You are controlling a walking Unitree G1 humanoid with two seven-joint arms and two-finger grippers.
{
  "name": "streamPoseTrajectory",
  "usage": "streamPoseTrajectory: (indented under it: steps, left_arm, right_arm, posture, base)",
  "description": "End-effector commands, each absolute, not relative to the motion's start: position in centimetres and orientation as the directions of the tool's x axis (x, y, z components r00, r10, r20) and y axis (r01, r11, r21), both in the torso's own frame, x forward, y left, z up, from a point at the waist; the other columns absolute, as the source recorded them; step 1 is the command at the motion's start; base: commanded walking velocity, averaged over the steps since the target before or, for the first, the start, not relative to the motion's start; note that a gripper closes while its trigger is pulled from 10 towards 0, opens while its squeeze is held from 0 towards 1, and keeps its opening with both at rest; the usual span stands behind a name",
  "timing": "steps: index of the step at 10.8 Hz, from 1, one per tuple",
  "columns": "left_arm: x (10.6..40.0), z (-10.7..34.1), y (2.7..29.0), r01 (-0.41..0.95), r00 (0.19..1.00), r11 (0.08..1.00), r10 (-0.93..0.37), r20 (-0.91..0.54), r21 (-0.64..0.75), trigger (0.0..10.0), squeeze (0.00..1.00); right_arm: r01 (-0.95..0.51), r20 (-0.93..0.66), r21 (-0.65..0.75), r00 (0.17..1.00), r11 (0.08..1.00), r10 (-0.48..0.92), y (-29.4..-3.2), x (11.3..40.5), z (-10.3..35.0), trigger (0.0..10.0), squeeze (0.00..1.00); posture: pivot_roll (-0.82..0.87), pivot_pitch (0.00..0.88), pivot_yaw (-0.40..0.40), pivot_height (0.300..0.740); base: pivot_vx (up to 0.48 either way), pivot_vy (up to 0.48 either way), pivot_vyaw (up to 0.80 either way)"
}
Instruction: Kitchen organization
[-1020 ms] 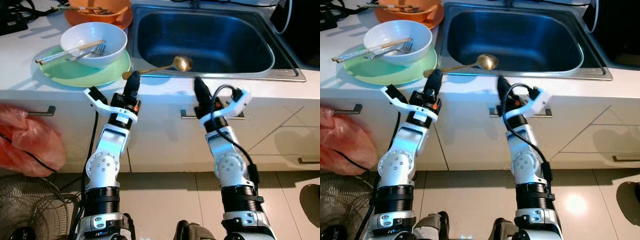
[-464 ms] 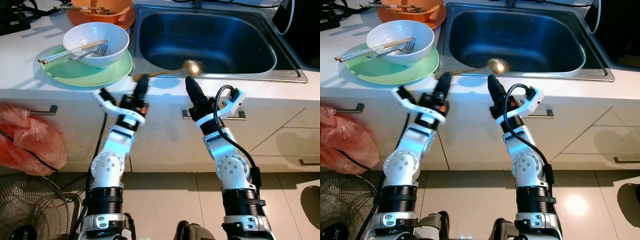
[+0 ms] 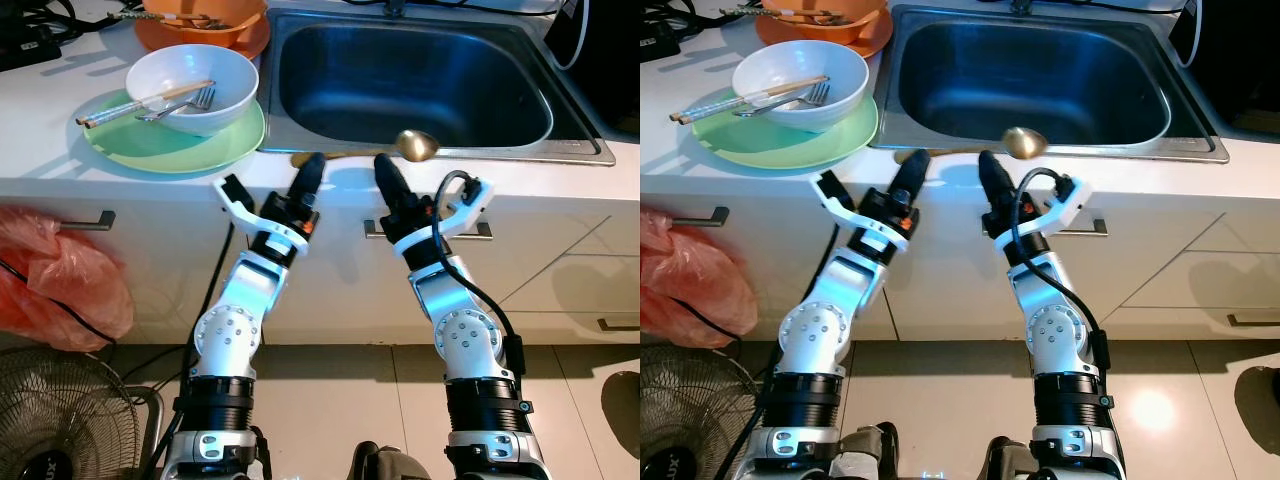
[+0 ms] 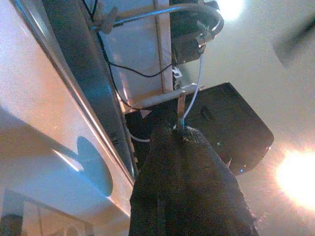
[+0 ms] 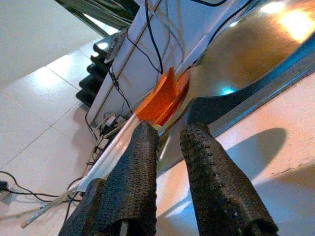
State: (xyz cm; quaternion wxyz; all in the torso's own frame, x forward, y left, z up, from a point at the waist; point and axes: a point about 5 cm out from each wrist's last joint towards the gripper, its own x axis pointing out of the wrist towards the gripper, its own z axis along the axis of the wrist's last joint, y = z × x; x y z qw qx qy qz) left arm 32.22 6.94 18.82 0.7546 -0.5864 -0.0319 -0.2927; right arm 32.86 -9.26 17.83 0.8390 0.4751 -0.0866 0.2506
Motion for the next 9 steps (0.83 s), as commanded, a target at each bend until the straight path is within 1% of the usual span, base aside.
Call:
streamPoseTrajectory:
  steps: [1,9]
  left_arm:
    - [31.3,20.4,3.1,0.506,0.778,-0.029,-0.417,0.471,-0.862,10.0,0.0]
    - [31.0,20.4,2.7,0.511,0.766,-0.031,-0.437,0.472,-0.859,10.0,0.0]
  right_arm:
    - [-0.511,0.417,0.765,0.857,0.393,0.303,-9.3,32.8,18.3,10.0,0.0]
    - [-0.501,0.43,0.767,0.865,0.4,0.259,-10.0,34.1,19.0,10.0,0.0]
  posture:
    - [0.12,0.147,-0.037,0.74]
    - [0.13,0.138,-0.037,0.74]
  base:
    - [0.0,0.0,0.0]
    - [0.0,0.0,0.0]
